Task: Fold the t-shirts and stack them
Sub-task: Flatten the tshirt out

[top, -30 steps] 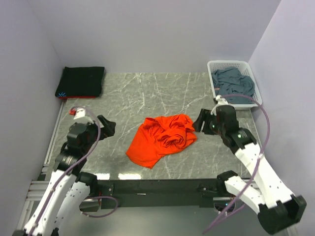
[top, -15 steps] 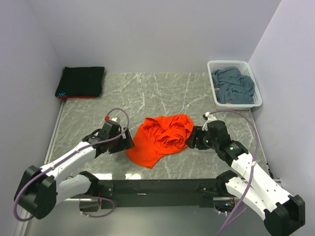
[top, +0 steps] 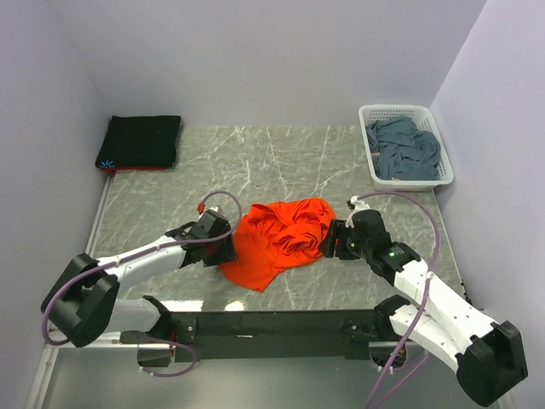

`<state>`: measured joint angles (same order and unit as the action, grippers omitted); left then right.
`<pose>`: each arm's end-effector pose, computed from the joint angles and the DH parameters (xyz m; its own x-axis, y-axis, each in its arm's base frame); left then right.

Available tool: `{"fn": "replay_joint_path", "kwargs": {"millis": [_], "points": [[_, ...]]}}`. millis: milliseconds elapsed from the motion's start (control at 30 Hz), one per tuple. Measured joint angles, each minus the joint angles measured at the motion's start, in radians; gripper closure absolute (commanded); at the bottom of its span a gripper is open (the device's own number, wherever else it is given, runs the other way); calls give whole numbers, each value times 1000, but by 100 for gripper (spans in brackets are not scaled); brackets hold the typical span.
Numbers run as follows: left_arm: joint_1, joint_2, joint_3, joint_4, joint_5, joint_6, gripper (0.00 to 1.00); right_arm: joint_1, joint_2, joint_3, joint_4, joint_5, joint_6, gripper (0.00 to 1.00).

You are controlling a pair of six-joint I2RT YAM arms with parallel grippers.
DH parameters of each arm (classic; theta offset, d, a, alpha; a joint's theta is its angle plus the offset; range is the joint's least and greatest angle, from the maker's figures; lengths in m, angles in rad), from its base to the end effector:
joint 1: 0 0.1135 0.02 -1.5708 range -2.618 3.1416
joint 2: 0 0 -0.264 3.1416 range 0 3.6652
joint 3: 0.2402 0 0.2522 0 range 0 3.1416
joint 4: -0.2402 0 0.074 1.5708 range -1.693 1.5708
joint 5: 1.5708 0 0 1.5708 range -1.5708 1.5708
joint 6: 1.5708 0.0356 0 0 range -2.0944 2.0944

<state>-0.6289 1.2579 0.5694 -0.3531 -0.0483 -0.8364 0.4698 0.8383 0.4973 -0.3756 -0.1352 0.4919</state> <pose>0.1800 -0.1288 0.1608 -0.8893 -0.2699 -0.3692 -0.1376 0.9278 -0.3468 0.1555 0.0843 0.2126 -0.7709 0.1335 -0.6228 -0.1987 0.8787 0.4342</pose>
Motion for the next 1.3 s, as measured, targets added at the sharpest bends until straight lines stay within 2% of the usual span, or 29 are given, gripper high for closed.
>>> {"fn": "replay_joint_path", "kwargs": {"millis": [67,100,167,267,500,633,733,767,833,967,1067,1133,1233,1300], "points": [[-24,23,9,14,-11,-7,63,2,16,-6,-2,22,8,32],[-30,28,9,13,-13,-15,82,2,29,-7,-3,30,11,32],[-39,27,8,2,-27,-28,99,4,55,-7,-1,40,13,31],[-43,-10,9,-55,-63,-31,99,14,94,-8,11,35,10,31],[-42,-216,74,-195,-152,-42,99,64,200,-5,101,10,-3,32],[-42,-291,97,-234,-173,-49,99,78,315,13,146,14,-11,43],[-42,-341,98,-290,-210,-52,99,79,377,31,167,22,-22,68],[-42,-357,99,-309,-222,-52,99,80,388,40,168,26,-23,86],[-37,-392,106,-351,-256,-53,99,80,403,66,169,49,-39,100],[3,-470,126,-390,-316,-49,99,70,410,168,124,135,-48,100],[70,-501,166,-400,-339,-30,99,-10,407,280,65,178,-43,100],[145,-489,225,-402,-344,14,99,-88,388,341,35,185,-38,100],[316,-446,357,-396,-345,94,99,-219,299,404,-24,190,-21,100],[401,-417,452,-368,-306,143,99,-254,213,442,-56,172,-2,94]]}}
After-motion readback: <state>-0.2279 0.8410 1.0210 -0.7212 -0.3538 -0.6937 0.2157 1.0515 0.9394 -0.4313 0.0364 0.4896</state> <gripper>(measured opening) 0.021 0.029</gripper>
